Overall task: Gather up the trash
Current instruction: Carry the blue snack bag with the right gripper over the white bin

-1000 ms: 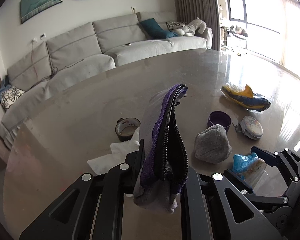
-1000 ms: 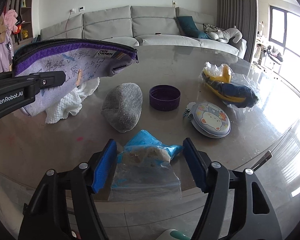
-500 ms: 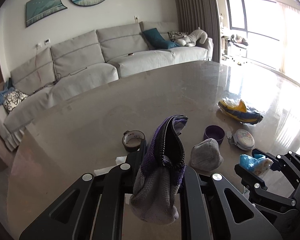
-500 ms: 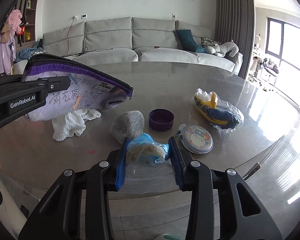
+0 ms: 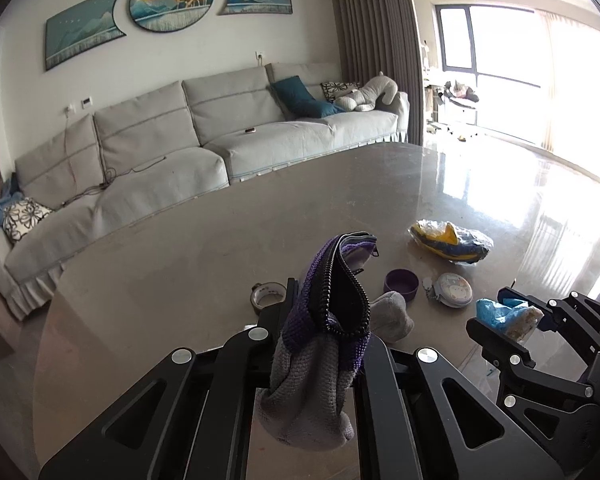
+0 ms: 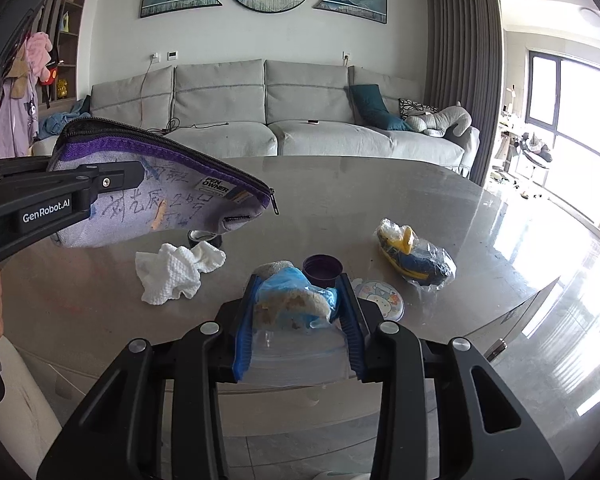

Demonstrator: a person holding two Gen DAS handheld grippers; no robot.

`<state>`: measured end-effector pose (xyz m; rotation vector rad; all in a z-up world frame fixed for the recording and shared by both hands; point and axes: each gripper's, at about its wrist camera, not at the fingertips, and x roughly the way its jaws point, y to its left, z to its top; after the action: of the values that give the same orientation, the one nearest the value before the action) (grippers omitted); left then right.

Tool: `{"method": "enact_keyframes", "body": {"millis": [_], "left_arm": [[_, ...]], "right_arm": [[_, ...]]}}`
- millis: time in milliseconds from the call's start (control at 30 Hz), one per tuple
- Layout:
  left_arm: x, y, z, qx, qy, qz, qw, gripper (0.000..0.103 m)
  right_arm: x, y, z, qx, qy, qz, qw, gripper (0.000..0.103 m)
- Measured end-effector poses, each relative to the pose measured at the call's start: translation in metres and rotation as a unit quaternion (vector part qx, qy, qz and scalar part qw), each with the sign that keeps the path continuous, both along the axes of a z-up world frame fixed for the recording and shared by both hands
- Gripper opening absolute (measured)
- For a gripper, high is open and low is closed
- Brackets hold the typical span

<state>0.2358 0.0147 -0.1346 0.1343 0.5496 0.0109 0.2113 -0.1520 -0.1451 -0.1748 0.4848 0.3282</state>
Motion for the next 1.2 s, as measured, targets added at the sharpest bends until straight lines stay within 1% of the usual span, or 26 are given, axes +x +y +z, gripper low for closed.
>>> {"method": "enact_keyframes", "body": {"millis": [133,267,500,633,767,900,1067,1200], "left_arm": [[-0.02,-0.005,0.016,0.007,-0.014,-0.012,0.9998,0.005],[-0.039,-0.015,0.026,0.005,-0.021,-0.03,0.9993,0.005],[-0.068,-0.041,0.034,-0.002,-0.025,-0.073,0.997,0.005],[-0.085,-0.061,0.032,-0.005,-0.019,-0.106,0.9941,0.005],[-0.1,-0.083,0.019,-0.009,-0.004,-0.141,0.99,0.005],[-0.112,-0.106,-0.003,-0.012,0.021,-0.176,0.9841,0.005],[-0.129,-0.134,-0.034,-0.009,0.055,-0.216,0.9748,0.005],[-0.138,-0.15,-0.048,-0.003,0.069,-0.239,0.9686,0.005]], "right_arm": [[-0.017,-0.006,0.015,0.006,-0.015,-0.005,1.0,0.038],[-0.036,-0.015,0.025,0.006,-0.023,-0.014,1.0,0.038],[-0.074,-0.038,0.033,0.002,-0.029,-0.04,0.999,0.038],[-0.094,-0.054,0.033,0.001,-0.027,-0.063,0.998,0.038],[-0.114,-0.072,0.03,-0.003,-0.02,-0.09,0.996,0.038],[-0.133,-0.091,0.025,-0.004,-0.014,-0.126,0.992,0.038],[-0.156,-0.112,0.018,-0.003,-0.006,-0.166,0.986,0.038],[-0.17,-0.127,0.01,0.003,-0.001,-0.19,0.982,0.038]]}}
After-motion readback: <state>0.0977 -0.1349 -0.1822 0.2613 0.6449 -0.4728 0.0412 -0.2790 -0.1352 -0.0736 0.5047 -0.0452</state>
